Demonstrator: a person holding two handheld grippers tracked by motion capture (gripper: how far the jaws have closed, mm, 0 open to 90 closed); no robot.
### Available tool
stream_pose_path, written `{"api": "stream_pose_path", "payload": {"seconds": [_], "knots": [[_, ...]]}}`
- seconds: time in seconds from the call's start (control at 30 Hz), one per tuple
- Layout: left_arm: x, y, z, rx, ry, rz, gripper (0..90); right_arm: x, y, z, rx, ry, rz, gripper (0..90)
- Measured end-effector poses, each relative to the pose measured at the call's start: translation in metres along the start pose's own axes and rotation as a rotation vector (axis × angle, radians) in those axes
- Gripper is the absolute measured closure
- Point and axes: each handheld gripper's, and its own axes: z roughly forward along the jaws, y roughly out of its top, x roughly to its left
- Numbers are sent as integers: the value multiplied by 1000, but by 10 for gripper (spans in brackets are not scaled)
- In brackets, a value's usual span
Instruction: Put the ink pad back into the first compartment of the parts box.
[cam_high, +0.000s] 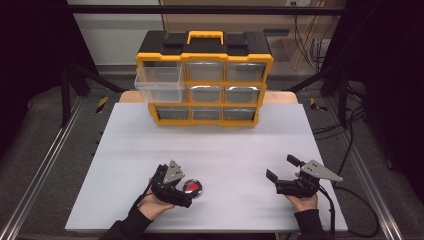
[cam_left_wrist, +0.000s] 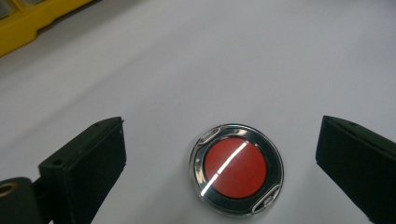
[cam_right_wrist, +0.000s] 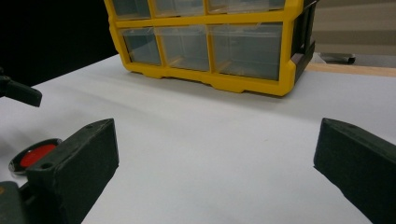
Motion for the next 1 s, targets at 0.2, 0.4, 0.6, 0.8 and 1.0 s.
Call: {"api": "stream_pose_path", "payload": {"seconds": [0.2,0.4,0.6,0.8,1.0], "knots": [[-1,-3,9,31,-1,0,13,0,-1,0,4,0,-7,5],[-2,-5,17,63,-7,-7,17,1,-1,1,10,2,-6,5],[-4,-7,23,106,-11,-14,26,1,-1,1,13,6,-9,5],[-2,-9,28,139,-14,-40,56,1,-1,2,16,5,-7,5],[-5,-8,30,153,-24,-63,125,1,-1,1,13,4,-13,5]]}}
